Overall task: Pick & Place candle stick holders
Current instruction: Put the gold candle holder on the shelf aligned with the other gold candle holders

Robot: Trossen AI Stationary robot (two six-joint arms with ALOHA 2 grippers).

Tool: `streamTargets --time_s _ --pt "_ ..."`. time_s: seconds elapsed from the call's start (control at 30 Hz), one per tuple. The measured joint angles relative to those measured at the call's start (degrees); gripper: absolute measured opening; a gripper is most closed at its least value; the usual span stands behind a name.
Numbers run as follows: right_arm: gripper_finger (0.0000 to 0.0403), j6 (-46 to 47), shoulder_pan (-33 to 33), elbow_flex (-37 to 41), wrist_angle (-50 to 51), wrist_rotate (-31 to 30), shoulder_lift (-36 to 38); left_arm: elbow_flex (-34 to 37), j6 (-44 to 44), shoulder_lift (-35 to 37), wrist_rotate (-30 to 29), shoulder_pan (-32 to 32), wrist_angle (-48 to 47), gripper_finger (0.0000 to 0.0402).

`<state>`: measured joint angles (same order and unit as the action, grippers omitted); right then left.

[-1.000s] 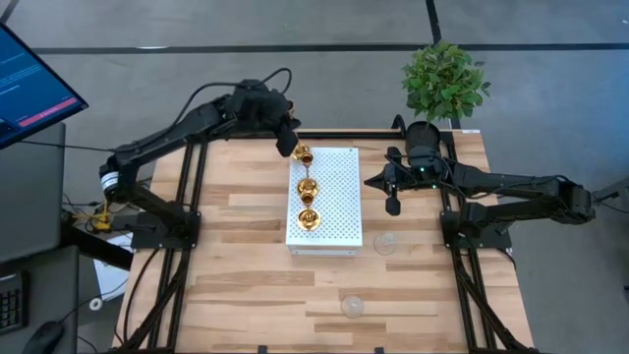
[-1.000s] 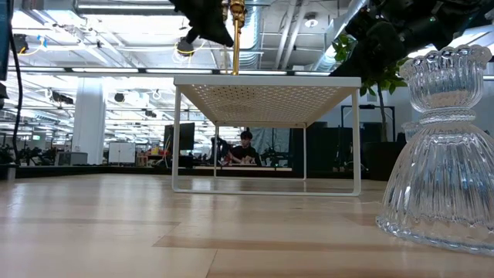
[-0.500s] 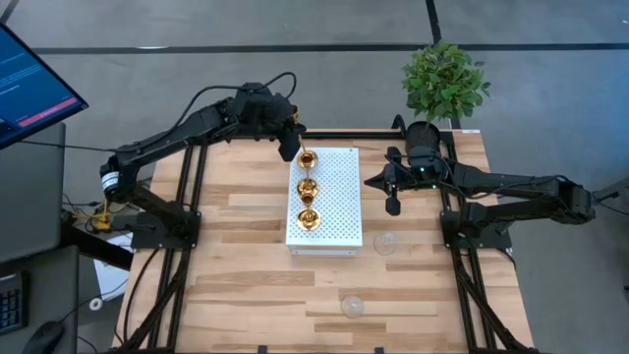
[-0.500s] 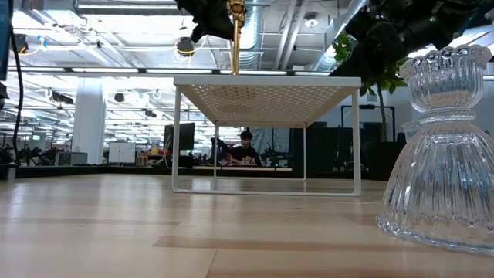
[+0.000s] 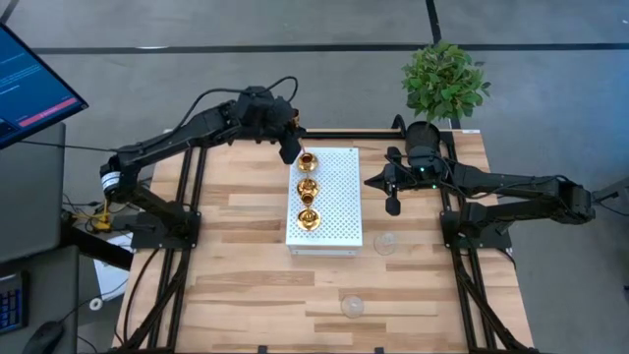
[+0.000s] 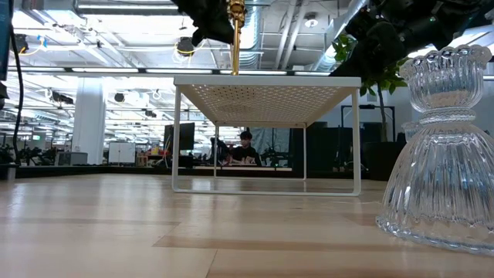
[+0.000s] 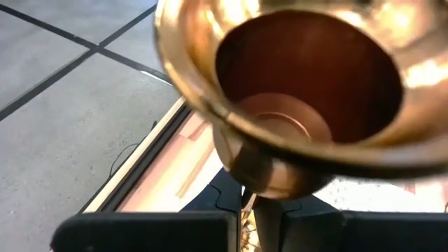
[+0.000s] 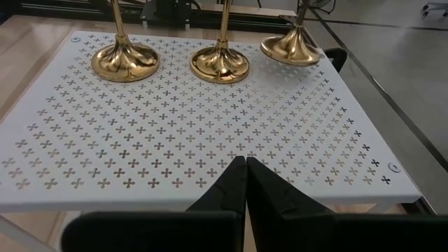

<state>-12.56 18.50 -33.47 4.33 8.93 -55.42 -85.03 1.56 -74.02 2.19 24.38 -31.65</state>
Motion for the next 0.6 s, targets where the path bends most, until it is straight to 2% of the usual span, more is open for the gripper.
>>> streamTargets --time_s 0.17,0.6 --pt "0.0000 0.0 0.0 0.0 0.0 0.0 0.0 2.2 0.0 0.0 0.0 0.0 3.7 0.0014" --pt "0.0000 0.0 0.0 0.0 0.0 0.0 0.0 2.3 -0.2 -0.2 0.0 0.0 3.6 0.0014"
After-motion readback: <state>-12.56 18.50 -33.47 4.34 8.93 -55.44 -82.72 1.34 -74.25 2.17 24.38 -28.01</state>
